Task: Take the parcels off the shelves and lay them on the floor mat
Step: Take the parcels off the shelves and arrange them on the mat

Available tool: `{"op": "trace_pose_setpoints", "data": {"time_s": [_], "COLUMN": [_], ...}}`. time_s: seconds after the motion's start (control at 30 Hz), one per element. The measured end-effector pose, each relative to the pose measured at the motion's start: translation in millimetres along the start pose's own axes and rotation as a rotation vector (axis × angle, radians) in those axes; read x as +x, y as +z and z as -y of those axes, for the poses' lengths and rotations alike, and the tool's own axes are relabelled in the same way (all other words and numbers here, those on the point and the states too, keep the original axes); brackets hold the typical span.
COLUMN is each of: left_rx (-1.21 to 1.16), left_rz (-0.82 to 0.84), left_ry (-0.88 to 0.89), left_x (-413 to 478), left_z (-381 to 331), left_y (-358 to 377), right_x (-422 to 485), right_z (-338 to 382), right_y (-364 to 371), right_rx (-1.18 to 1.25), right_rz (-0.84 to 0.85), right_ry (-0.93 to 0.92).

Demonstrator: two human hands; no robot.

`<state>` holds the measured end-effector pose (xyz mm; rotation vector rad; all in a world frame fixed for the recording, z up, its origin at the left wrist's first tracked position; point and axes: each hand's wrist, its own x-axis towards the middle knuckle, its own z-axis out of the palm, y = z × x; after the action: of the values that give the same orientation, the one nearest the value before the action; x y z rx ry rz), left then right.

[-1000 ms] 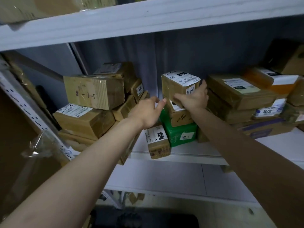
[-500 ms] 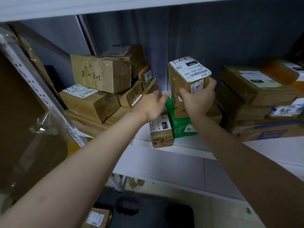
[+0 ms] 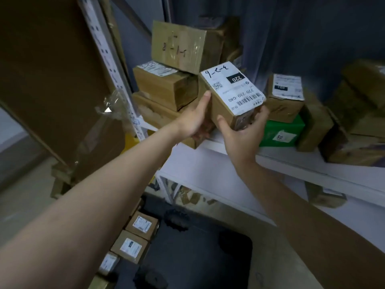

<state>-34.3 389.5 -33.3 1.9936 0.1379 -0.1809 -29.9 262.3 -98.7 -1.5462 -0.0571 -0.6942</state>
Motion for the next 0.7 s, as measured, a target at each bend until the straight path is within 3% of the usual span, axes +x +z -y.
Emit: {"op": "trace_pose_setpoints", "data": {"time_s": [0.13, 0.43, 0.7], "left_rx": [0.014, -0.109, -0.265], "left_rz": [0.061, 0.045, -0.065], "left_ry": [-0.107, -0.169, -0.296], "left_x": [-21, -67, -102], "left_z": [41, 135, 221], "left_y": [-25, -76, -129], "right_x": [-45, -140, -225], "right_z": [-12, -20, -30], "right_y": [18, 69, 117], "right_rx": [0.038, 0.049, 0.001], "right_rz": [0.055, 0.240, 0.464], "right_ry": [0.026, 0.180, 0.292]}}
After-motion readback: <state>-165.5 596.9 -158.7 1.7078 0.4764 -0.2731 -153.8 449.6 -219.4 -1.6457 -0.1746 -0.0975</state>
